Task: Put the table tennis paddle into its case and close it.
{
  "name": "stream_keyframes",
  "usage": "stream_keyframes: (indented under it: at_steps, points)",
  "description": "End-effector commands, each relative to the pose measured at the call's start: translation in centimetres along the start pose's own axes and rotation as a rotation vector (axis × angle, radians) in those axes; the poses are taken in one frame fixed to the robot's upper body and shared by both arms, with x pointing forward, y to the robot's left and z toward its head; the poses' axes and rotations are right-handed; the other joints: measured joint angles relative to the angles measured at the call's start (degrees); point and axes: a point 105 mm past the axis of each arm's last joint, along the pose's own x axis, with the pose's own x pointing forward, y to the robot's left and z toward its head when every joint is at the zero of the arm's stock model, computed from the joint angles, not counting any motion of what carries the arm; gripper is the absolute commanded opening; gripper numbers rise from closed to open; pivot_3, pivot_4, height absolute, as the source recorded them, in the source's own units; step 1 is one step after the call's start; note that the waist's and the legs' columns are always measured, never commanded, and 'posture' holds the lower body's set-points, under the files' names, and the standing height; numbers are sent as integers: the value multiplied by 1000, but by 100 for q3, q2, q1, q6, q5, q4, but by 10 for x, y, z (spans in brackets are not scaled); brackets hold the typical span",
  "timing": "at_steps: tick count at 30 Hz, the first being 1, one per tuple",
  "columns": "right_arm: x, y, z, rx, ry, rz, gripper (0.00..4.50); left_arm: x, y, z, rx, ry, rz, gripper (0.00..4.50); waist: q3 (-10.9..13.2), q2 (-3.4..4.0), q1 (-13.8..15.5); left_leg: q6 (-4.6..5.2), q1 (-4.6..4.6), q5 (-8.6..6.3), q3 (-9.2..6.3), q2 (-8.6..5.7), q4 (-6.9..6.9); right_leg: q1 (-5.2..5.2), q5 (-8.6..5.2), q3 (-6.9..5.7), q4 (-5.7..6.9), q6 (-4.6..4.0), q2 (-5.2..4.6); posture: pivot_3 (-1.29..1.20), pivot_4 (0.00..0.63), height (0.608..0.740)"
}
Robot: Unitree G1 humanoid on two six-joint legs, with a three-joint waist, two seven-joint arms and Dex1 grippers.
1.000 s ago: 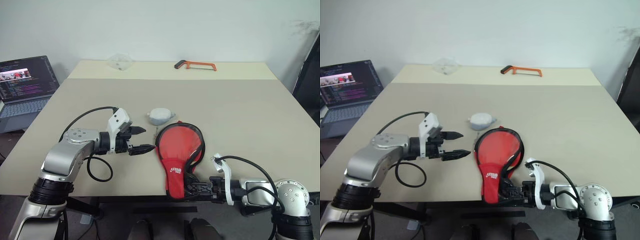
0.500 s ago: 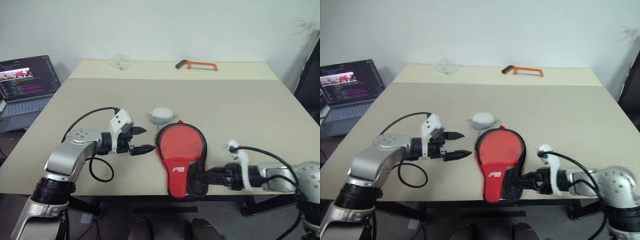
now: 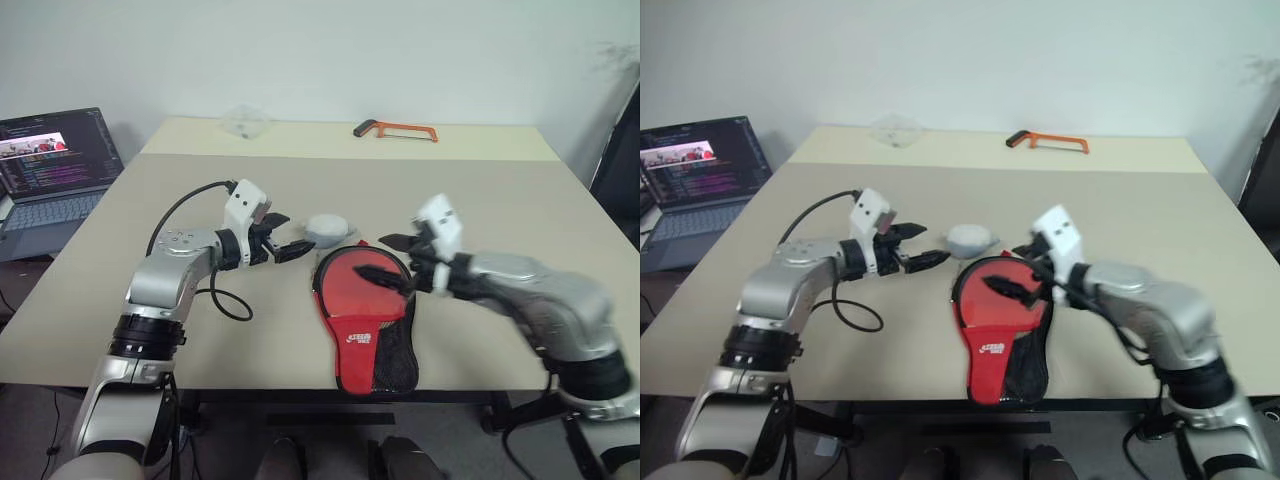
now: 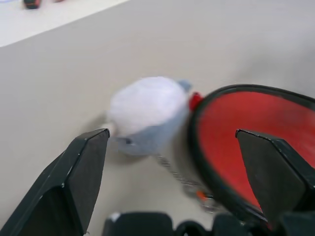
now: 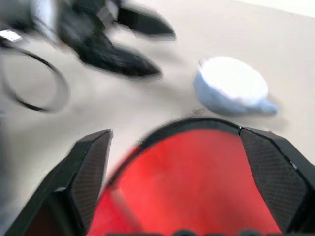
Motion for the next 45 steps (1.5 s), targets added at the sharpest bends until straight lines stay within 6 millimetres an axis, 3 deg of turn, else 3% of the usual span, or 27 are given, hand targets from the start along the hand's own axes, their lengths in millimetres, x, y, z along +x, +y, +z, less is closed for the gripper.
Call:
stream_keyframes:
  at_steps: [1,5,9,16,23,26,29,35,38,45]
  points:
    - [16,-11,-23,-46,11,-115,4480,15,6,17,72,-24,10,4500,0,-1,71,0,-8,0,1,-3,2,-5,3,-1,0,-4,-3,0,150,740]
    - [28,-7,-58,92,71,-131,4480,44,2,21,87,-24,-30,4500,-3,-5,153,0,-33,0,2,-6,10,-24,8,-2,3,-4,-7,0,150,740]
    - [32,0,-78,133,125,-125,4480,67,3,19,70,-1,-13,4500,-8,-13,154,0,-23,1,-7,-3,24,-8,9,-12,7,-1,-2,0,150,740]
    - [31,2,-80,144,136,-142,4480,90,3,-14,106,166,99,4500,-23,-27,144,0,11,0,-6,-3,26,19,-3,-6,7,22,-1,0,150,740]
    - [29,2,-76,161,132,-170,4480,111,-11,-18,151,196,174,4500,-43,-54,168,-1,10,0,-7,-5,26,23,-2,-7,7,25,-3,0,150,740]
    - [26,-3,-79,166,157,-207,4500,118,-19,-11,156,175,166,3537,-46,-56,176,-1,10,0,-7,-5,26,23,-1,-8,6,26,-4,0,150,740]
    - [20,-2,-96,191,234,-230,4500,119,-13,-5,185,170,236,2479,-51,-58,178,-1,10,0,-7,-6,26,24,-1,-8,5,26,-5,0,150,740]
    - [15,16,-108,216,288,-207,4500,122,-9,7,361,190,333,711,-77,-71,177,-2,13,0,-6,-6,26,25,-1,-7,5,28,-5,0,150,740]
    - [13,26,-107,215,289,-183,4500,127,-13,15,476,191,359,440,-85,-78,170,-2,15,0,-6,-6,26,26,0,-6,5,30,-4,0,150,740]
    - [12,49,-104,210,294,-134,4500,140,-29,36,766,158,421,432,-87,-80,157,-4,15,-1,-4,-6,24,22,-1,-3,3,29,-4,0,150,740]
